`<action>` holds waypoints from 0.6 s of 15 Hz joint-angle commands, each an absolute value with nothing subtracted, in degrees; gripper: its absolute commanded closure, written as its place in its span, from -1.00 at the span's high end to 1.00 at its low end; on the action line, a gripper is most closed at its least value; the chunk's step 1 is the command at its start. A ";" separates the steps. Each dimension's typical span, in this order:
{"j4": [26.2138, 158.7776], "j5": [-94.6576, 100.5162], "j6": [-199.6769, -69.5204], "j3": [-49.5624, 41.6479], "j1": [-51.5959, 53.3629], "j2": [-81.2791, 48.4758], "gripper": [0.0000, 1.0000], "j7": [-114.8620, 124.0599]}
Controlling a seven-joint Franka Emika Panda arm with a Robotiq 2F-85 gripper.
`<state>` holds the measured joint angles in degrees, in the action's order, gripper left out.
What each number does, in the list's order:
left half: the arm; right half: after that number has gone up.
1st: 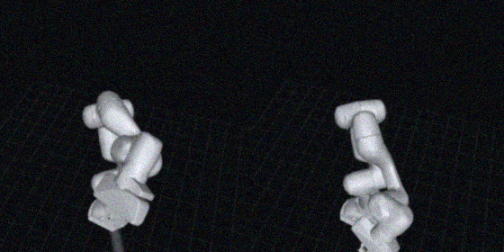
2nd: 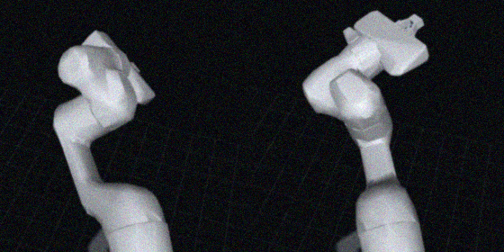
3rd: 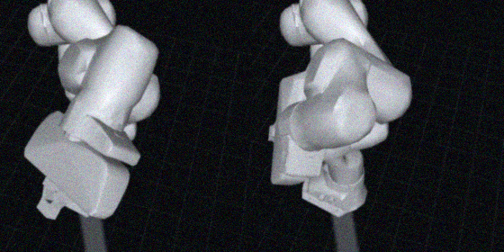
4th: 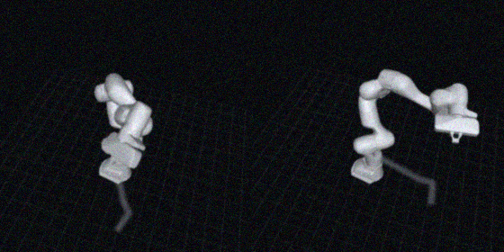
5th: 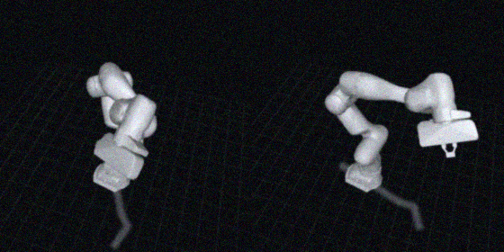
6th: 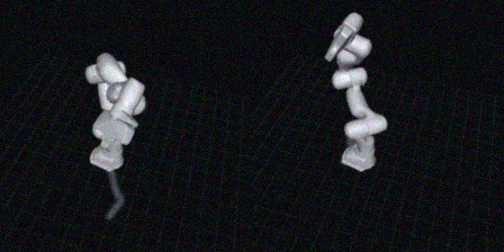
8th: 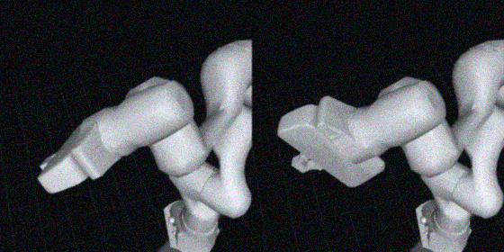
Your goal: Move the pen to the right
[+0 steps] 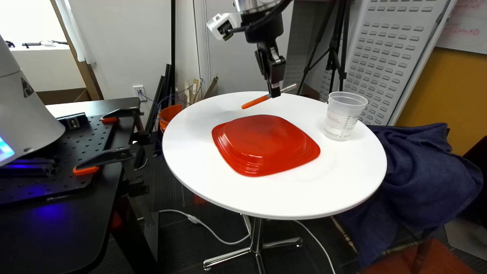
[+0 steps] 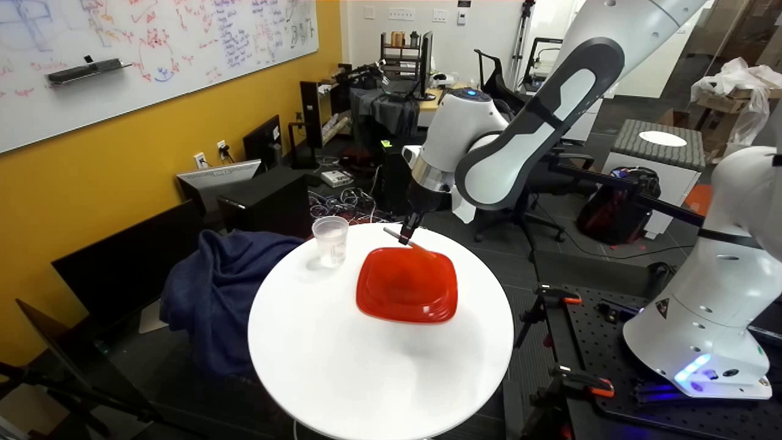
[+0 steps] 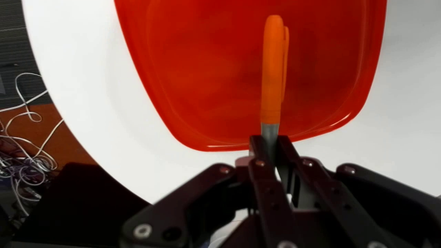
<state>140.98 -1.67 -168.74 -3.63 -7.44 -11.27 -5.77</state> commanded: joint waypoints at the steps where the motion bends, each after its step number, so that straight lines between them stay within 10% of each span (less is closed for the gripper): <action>1: 141.92 -6.83 -169.14 -1.37 -11.97 -8.95 -0.94 -12.86; 9: 138.26 -13.86 -166.96 -0.90 -18.05 -9.69 -0.94 -24.07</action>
<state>139.91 -11.38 -168.69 -2.03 -15.86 -9.97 -20.19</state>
